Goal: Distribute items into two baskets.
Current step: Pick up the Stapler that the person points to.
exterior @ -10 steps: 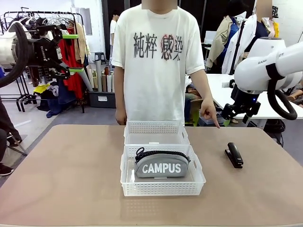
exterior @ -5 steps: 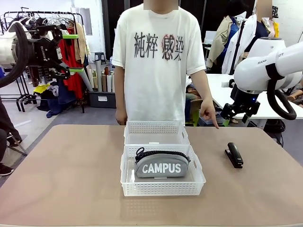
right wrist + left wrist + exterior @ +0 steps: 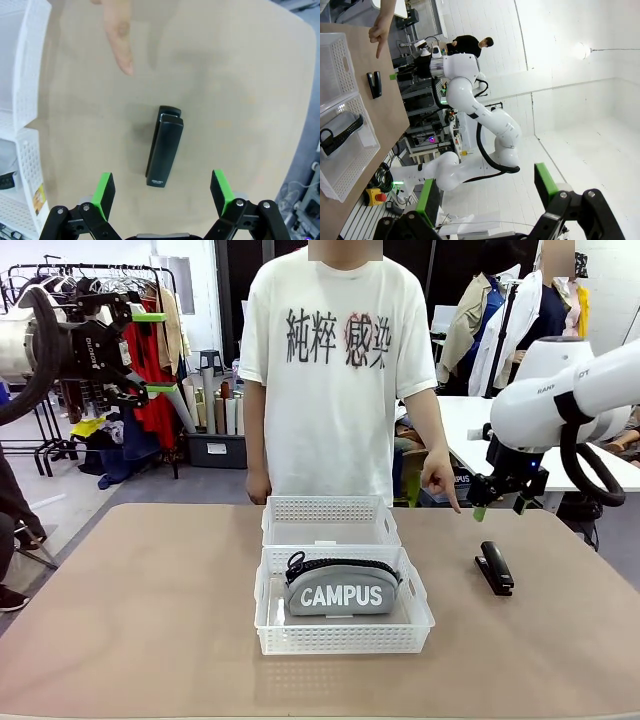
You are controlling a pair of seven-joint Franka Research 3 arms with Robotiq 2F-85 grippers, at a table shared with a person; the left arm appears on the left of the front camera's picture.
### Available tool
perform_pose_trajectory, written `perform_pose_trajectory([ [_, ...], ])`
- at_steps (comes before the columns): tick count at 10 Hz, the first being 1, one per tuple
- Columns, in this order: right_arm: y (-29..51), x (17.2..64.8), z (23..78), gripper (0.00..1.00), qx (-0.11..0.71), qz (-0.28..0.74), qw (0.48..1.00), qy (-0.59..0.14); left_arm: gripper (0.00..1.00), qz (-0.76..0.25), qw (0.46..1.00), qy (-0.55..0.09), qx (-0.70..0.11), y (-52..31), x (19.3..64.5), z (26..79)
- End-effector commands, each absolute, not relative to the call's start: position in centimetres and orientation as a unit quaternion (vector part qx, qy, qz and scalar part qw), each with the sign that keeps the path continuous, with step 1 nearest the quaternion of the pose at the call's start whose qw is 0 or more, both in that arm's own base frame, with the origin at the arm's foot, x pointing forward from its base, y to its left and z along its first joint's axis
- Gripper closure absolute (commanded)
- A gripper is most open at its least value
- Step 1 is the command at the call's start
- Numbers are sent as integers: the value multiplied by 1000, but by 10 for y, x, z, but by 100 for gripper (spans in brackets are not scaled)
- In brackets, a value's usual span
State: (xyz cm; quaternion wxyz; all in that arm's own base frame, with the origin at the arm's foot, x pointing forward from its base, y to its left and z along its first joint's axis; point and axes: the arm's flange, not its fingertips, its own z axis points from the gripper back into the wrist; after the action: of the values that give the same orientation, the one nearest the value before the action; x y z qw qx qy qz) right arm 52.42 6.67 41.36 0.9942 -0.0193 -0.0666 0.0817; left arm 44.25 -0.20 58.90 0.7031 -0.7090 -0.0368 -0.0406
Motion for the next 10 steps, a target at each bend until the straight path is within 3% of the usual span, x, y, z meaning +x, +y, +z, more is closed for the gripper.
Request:
perform_pose_trajectory([
  [1, 60, 522, 396, 0, -39, 59, 995, -68, 0, -42, 702, -36, -710, -2, 442, 590],
  [10, 53, 515, 332, 0, -14, 9, 1000, -18, 0, -42, 702, -36, -710, -2, 442, 590],
])
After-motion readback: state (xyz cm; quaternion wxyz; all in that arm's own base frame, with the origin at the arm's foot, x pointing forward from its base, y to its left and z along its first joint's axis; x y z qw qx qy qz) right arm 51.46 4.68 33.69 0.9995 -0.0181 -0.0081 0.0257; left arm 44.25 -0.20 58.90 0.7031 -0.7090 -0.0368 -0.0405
